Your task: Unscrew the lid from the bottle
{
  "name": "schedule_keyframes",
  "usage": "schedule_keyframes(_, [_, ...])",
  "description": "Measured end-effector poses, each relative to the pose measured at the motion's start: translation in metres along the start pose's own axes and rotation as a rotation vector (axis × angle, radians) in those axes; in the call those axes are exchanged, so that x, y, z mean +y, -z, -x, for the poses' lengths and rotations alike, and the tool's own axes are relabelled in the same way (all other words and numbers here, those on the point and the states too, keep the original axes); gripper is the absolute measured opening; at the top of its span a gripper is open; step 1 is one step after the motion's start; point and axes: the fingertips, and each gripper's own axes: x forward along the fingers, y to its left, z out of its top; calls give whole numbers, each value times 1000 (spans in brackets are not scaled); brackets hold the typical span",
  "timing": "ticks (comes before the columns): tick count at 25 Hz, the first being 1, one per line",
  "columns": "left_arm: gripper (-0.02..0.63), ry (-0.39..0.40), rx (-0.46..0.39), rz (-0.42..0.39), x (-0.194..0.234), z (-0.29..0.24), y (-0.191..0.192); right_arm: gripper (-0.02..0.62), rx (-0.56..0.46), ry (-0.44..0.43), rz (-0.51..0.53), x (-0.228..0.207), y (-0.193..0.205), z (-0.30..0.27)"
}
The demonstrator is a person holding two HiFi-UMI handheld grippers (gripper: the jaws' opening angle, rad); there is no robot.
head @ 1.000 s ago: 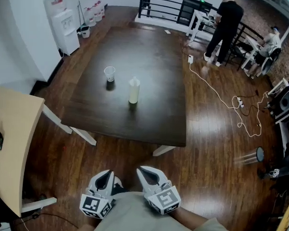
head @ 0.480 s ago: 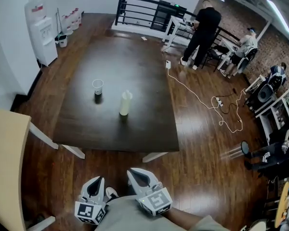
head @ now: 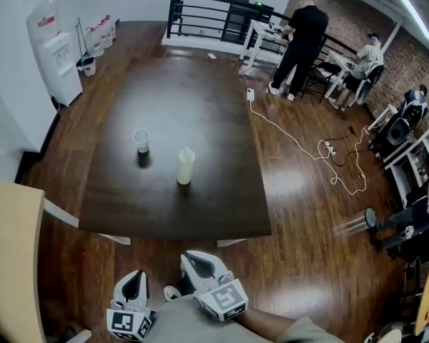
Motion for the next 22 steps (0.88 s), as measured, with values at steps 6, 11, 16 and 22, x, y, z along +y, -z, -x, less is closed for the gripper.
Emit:
schedule_keyframes(6, [2,-10,15,-62,12,-36,-26,-2,-67,7,-32,-32,-22,-24])
schedule_keyframes(11, [2,18,38,-128,7,-76,-49,-2,-108,46,-66,-72,-32,-31])
schedule_keyframes(16, [3,45,59,-164,-8,-112,-63,-2,-126,75,-82,-108,-37,-26])
schedule_keyframes(22, [2,129,98,-184,-2,-153,-68,-2,-136,168,-102,-132,-33,-19])
